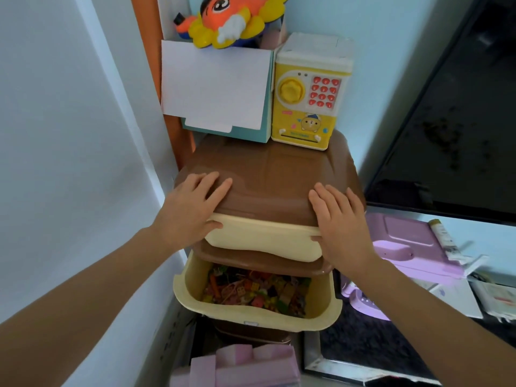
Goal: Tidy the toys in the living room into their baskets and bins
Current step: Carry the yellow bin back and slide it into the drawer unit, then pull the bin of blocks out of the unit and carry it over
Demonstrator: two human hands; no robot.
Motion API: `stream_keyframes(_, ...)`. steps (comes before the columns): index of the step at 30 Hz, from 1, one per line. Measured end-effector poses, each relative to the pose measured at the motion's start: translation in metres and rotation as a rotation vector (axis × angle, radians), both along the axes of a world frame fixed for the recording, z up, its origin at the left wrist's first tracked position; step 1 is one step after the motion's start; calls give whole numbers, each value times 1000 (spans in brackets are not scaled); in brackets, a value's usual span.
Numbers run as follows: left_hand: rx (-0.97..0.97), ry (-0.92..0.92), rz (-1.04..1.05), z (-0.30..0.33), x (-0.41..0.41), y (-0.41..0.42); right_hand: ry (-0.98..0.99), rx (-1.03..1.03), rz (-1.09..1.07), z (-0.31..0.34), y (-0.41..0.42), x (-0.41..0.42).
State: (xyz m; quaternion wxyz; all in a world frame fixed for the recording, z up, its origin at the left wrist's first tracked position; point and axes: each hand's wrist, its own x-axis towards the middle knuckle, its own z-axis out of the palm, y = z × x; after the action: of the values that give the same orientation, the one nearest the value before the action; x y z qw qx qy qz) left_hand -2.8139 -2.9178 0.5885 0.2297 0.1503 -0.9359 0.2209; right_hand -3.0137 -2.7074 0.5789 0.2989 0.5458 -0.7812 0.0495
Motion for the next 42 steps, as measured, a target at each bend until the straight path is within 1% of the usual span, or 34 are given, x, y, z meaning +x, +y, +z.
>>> stream_keyframes(1, -12, 12, 28, 0, -3, 2, 1, -21, 2, -2, -1, 0)
stream_keyframes(3, -48, 93, 63, -5, -10, 7, 26, -67, -7, -4, -3, 0)
stream_keyframes(6, -40, 201, 96, -14, -19, 13, 8, -121, -50, -8, -10, 3)
stream_keyframes(8, -30, 223, 109, -16, -20, 16, -23, -112, -95, -10, -14, 8)
stream_keyframes(10, -2, 208, 142, -15, -21, 17, -50, -87, -132, -9, -15, 10)
stream_keyframes(13, 139, 187, 208, -14, -24, 27, -76, -78, -130, -4, -14, 10)
stream_keyframes(15, 259, 221, 231, -21, -20, 44, -98, -94, -105, -5, -10, 10)
stream_keyframes(17, 381, 333, 227, -34, -10, 66, -168, -164, -116, -10, 1, 17)
stream_keyframes(19, 480, 494, 206, -53, 5, 90, -247, -299, -151, -24, 20, 27)
stream_keyframes(20, 509, 542, 176, -65, 14, 101, -281, -347, -170, -36, 31, 35)
stream_keyframes(21, 534, 529, 137, -78, 22, 109, -318, -366, -178, -47, 43, 42)
stream_keyframes(22, 563, 456, 91, -93, 30, 115, -367, -346, -187, -61, 57, 49)
stream_keyframes(23, 586, 329, 49, -106, 35, 117, -412, -292, -197, -73, 68, 56)
stream_keyframes(25, 583, 13, 4, -126, 40, 121, -530, -129, -228, -93, 92, 67)
stream_keyframes(26, 584, -144, 31, -131, 41, 123, -637, -57, -237, -98, 102, 72)
stream_keyframes(27, 611, -260, 72, -134, 40, 125, -764, 0, -250, -103, 111, 75)
stream_keyframes(28, 640, -354, 115, -138, 38, 127, -894, 50, -268, -106, 118, 79)
stream_keyframes(29, 646, -411, 158, -140, 35, 130, -997, 93, -289, -108, 126, 82)
stream_keyframes(31, 611, -427, 211, -139, 31, 134, -1122, 139, -321, -112, 139, 88)
stream_keyframes(33, 603, -378, 217, -137, 29, 138, -1270, 119, -360, -113, 149, 94)
stream_keyframes(36, 580, -363, 198, -136, 35, 144, -1592, -47, -493, -111, 155, 100)
stream_keyframes(38, 576, -307, 150, -139, 47, 148, -1780, -166, -609, -108, 155, 103)
stream_keyframes(40, 591, -282, 95, -144, 61, 155, -1908, -220, -700, -109, 154, 107)
stream_keyframes(42, 593, -281, 63, -141, 73, 167, -1993, -257, -736, -111, 153, 111)
